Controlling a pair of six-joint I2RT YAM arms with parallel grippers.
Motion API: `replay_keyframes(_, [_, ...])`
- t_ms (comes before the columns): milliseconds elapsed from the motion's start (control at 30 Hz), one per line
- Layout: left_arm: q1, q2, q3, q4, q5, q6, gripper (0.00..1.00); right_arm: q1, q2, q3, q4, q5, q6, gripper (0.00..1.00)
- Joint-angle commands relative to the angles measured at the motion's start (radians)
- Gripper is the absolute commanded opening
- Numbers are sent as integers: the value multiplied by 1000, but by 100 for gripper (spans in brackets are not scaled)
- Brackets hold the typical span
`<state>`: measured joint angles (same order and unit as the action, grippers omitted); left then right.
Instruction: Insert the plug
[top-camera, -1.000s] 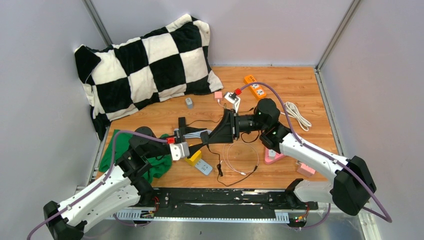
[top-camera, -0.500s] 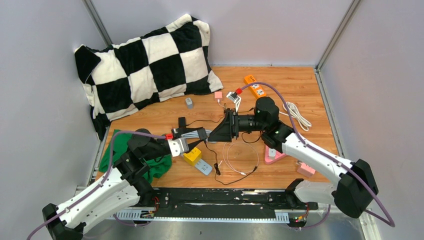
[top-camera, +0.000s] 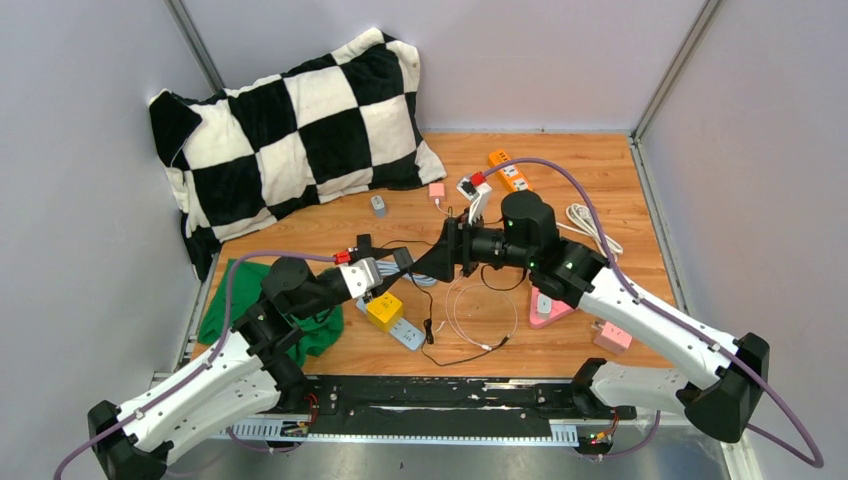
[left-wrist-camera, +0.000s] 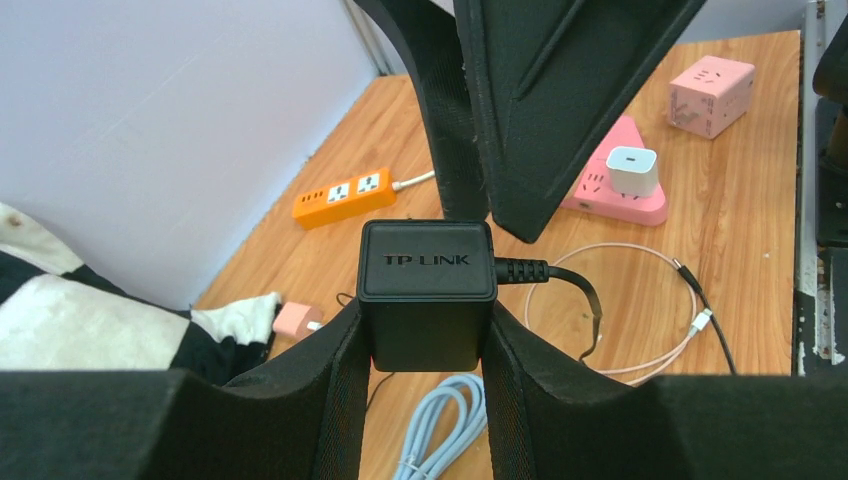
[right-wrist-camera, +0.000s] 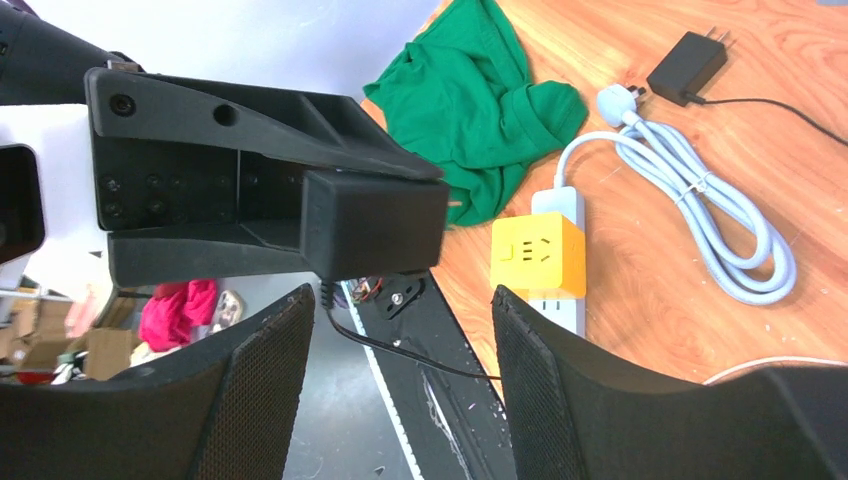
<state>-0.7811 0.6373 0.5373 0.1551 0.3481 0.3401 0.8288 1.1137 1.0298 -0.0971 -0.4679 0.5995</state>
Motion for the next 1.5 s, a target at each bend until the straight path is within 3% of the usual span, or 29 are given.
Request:
replay_keyframes(0, [-4,8,-10,8,-19,-17,25,88,22,77,-85,168,-67,68])
replay_keyframes(267, [-4,5,-15,-7,-28,-18,24,184,121,171,-130,287,-116,67])
replay_keyframes(367, [-4,6,-13,-10,-25,-20,24,209,160,208,-180,372,-139,62])
replay_keyframes(433, [-4,7,-13,-13,-26,-21,24,218,188,235,-202,390,-153,53])
replay_keyframes(500, [-4,10,-10,-22,-35,-26,25,224,208,252,-222,403,-164,32])
replay_keyframes(533, [-4,9,-8,-32,-44,-27,26,225,211,254,-230,413,-172,17])
replay_keyframes(600, [-4,6,-3,-59,-71,-30,29,224,207,245,-232,444,-188,1])
replay_keyframes(800, [-5,-35,1,-119,-263,-87,65,183,156,208,-268,641,-274,0])
replay_keyframes(933, [-4,-45,27,-196,-371,-128,81,120,136,233,-336,726,-373,0])
replay_keyframes(1067, [1,-23,72,-268,-462,-159,99,113,127,267,-383,971,-538,0])
replay_keyframes(1167, [58,12,106,-297,-458,-217,100,118,158,325,-428,1173,-657,0])
replay_keyframes(1300, [243,81,162,-361,-368,-357,100,156,207,342,-433,1306,-785,0])
replay_keyframes(1367, [301,103,177,-388,-345,-412,100,198,230,326,-433,1284,-792,0])
replay_keyframes(1467, [395,130,187,-411,-277,-510,100,259,270,287,-473,1109,-733,0])
